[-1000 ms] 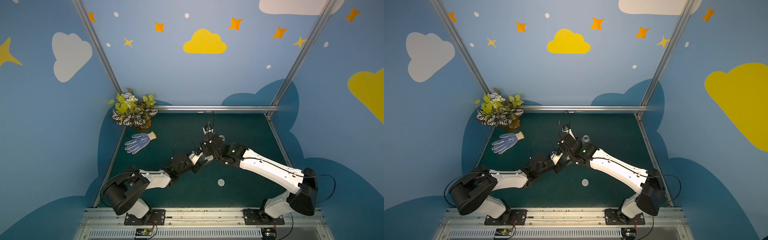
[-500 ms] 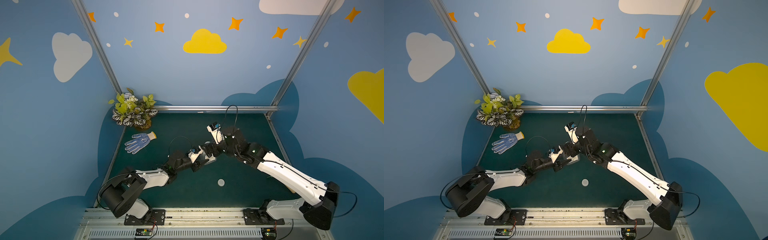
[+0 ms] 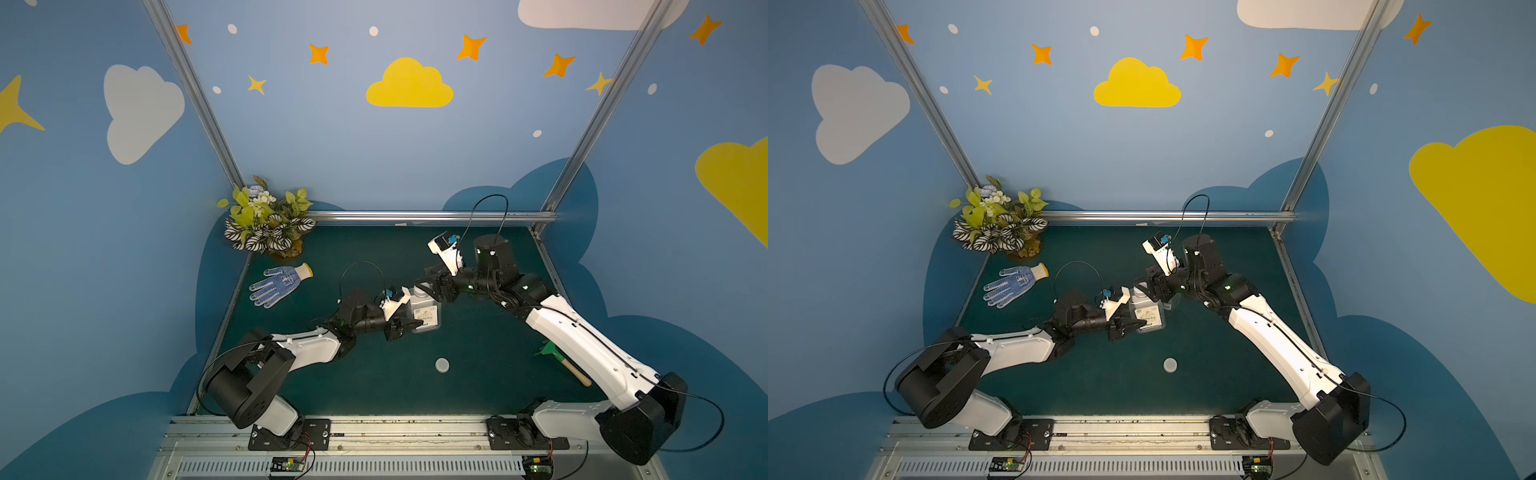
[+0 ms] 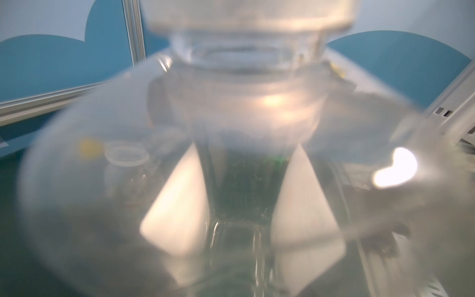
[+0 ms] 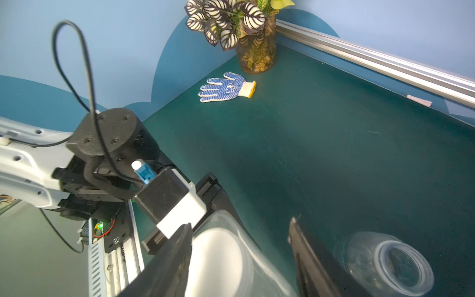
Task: Screw on the bottle caps
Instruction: Screw the bottle cap onto the plastic bottle.
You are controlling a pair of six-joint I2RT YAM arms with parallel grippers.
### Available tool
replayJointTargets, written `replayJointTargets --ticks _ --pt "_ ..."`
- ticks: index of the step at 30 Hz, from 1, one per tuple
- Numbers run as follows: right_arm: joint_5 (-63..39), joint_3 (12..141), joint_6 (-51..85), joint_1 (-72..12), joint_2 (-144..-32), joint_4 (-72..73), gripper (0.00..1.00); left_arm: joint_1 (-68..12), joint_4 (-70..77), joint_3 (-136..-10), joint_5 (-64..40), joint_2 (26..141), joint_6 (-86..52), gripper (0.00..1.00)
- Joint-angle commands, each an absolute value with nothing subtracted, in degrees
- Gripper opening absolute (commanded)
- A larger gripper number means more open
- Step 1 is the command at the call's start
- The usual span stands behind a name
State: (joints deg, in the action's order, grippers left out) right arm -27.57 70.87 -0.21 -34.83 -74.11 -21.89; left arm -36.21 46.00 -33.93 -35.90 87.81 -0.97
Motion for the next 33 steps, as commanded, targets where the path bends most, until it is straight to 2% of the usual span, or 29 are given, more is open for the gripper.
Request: replayJointTargets --ticks 1,5,14,28,31,33 --pt "-33.7 69.92 -1.46 -33.95 -72.34 -20.34 0.57 -35.82 45.19 -35.54 -39.94 89.06 -2.11 0.02" --pt "-34.45 69.65 -1.91 -33.79 -72.67 -20.97 0.5 -35.47 45.15 -35.95 -40.69 89.74 -2.63 0.02" --pt "-33.77 68.62 -4.5 -33.79 -74.77 -22.68 0.54 -35.27 44.91 -36.21 -41.82 89.96 -2.92 0.02" --pt "-33.94 69.61 -6.57 -33.84 -77.25 -25.13 0.51 -35.07 44.52 -36.3 -41.99 89.82 -2.77 0.02" --pt "-33.75 69.61 -6.59 -33.85 -77.34 -25.07 0.44 -35.09 44.47 -36.3 -41.99 89.8 -2.81 0.02" --pt "-33.59 69.55 -6.44 -33.84 -77.51 -25.05 0.32 -35.07 44.3 -36.3 -41.92 89.77 -2.72 0.02"
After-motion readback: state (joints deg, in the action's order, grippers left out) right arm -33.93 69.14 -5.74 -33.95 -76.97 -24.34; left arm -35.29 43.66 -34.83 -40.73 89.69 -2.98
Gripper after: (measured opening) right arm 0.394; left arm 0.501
